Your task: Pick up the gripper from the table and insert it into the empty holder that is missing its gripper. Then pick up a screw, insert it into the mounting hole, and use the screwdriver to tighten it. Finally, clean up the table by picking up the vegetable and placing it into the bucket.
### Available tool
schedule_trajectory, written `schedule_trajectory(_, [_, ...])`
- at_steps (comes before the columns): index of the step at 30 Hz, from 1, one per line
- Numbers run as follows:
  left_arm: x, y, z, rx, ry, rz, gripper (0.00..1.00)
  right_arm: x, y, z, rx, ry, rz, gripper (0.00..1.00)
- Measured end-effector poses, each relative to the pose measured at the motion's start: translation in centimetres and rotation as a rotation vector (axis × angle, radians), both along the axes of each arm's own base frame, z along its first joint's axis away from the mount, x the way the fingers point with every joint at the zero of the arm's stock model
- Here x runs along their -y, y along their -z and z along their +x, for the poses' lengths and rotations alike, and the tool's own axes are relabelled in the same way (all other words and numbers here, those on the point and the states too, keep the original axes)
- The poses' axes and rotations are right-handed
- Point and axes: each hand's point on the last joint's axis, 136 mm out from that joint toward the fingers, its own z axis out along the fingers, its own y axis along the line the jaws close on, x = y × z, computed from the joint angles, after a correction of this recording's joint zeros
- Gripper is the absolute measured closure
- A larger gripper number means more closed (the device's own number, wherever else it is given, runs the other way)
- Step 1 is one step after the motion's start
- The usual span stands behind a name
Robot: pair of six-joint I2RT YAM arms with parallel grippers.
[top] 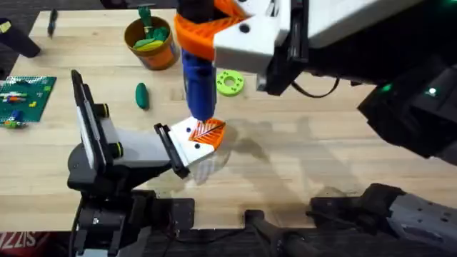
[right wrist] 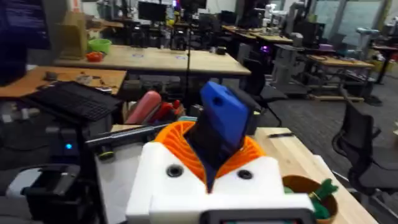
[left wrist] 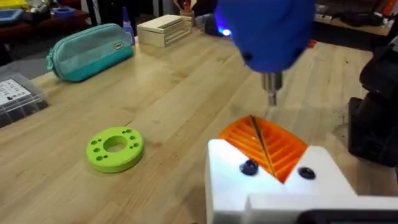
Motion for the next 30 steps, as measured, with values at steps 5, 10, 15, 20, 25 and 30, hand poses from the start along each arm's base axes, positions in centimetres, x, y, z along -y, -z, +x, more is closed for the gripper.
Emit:
schedule_trajectory(5, [0.0,0.0,0.0,0.000,0.000,0.000,0.982,-0.7,0.0,-1.2,0.015,-0.036,-0.002,0.994])
schedule_trajectory(10, [0.0,0.0,0.0,0.000,0.000,0.000,0.982,-1.1,0.1,-1.9,0.060,-0.051,-0.011,0.994])
schedule_trajectory(15, [0.0,0.0,0.0,0.000,0.000,0.000,0.982,-1.4,0.1,-2.5,0.113,-0.060,-0.019,0.994])
schedule_trajectory(20, [0.0,0.0,0.0,0.000,0.000,0.000,0.982,-2.0,0.2,-3.5,0.172,-0.080,-0.022,0.994])
schedule_trajectory(25, [0.0,0.0,0.0,0.000,0.000,0.000,0.982,-2.7,0.1,-3.8,0.223,-0.092,-0.007,0.994])
schedule_trajectory(30, [0.0,0.0,0.0,0.000,0.000,0.000,0.982,-3.3,0.0,-4.0,0.265,-0.100,0.014,0.994])
